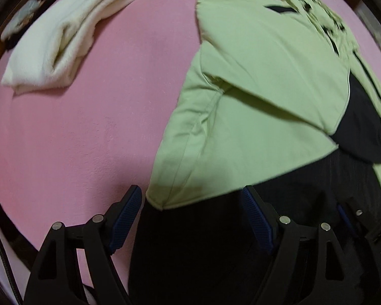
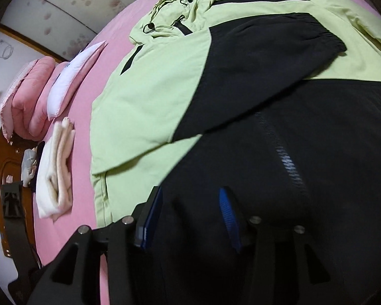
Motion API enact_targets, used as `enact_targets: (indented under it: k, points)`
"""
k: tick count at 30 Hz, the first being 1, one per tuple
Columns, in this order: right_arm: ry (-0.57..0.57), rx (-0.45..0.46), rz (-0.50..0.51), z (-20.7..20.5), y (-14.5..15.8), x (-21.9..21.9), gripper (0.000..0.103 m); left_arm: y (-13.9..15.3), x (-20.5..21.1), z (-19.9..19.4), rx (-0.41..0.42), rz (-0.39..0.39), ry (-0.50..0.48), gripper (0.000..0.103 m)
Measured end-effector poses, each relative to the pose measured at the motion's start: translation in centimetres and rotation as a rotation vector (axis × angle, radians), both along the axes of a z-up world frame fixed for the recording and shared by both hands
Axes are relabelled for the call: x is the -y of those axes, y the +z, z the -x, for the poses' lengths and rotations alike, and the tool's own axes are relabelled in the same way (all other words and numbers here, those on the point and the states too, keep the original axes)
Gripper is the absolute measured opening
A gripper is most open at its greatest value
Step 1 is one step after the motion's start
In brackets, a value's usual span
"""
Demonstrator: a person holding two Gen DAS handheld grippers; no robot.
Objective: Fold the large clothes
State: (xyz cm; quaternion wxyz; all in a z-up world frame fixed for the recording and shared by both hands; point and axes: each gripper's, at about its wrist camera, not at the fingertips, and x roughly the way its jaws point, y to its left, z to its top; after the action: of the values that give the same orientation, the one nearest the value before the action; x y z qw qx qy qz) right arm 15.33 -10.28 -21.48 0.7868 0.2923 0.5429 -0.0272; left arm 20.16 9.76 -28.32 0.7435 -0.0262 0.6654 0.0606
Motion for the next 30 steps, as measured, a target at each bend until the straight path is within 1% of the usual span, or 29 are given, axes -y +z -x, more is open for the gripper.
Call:
enact_targets:
  k: [2,4,6,9,11,13,15,17,21,23,26,28,30]
  points:
    - [0.004,-0.011,0.017,0.4,0.0,0.8,0.051,0.2,0.9,0.8,-0.012,-0.043,-0.019,0.079]
    - [-0.005,-0.020,0.010,1.0,-0.2,2.1,0.053,0.4,1.8,1.5,-0.022,-0.064,-0.025,0.079]
    - [-0.015,-0.038,-0.017,1.9,-0.7,3.9,0.053,0.6,3.0,2.3,-0.035,-0.079,-0.022,0.079]
    - [-0.040,-0.059,-0.071,3.2,-1.0,6.7,0.053,1.3,5.7,3.5,-0.038,-0.124,-0.008,0.079]
    - [-0.077,-0.075,-0.099,4.3,-1.0,8.8,0.054,2.3,8.0,3.5,-0.034,-0.156,-0.013,0.079]
    - [-0.136,-0.099,-0.138,5.7,-1.0,11.8,0.057,2.6,10.5,3.9,-0.039,-0.175,-0.026,0.079]
    - [-0.189,-0.127,-0.156,7.2,-1.0,15.3,0.057,2.9,14.1,4.3,-0.051,-0.180,-0.053,0.079]
    - [-0.220,-0.147,-0.154,8.3,-1.1,18.4,0.057,3.4,17.7,4.2,-0.054,-0.171,-0.085,0.079]
    - [-0.305,-0.180,-0.117,10.6,-0.7,26.2,0.059,4.0,25.1,4.3,-0.051,-0.137,-0.158,0.079]
    - [-0.369,-0.193,-0.101,11.8,-0.4,30.7,0.063,4.1,28.7,4.4,-0.050,-0.109,-0.192,0.079]
    - [-0.482,-0.197,-0.097,13.6,-0.2,36.6,0.066,4.3,34.1,4.3,-0.059,-0.077,-0.263,0.079]
    - [-0.556,-0.203,-0.080,14.7,-0.1,40.1,0.066,4.6,37.8,4.1,-0.046,-0.083,-0.329,0.079]
    - [-0.639,-0.207,-0.064,15.9,-0.2,43.5,0.066,4.9,40.5,3.8,-0.029,-0.115,-0.377,0.079]
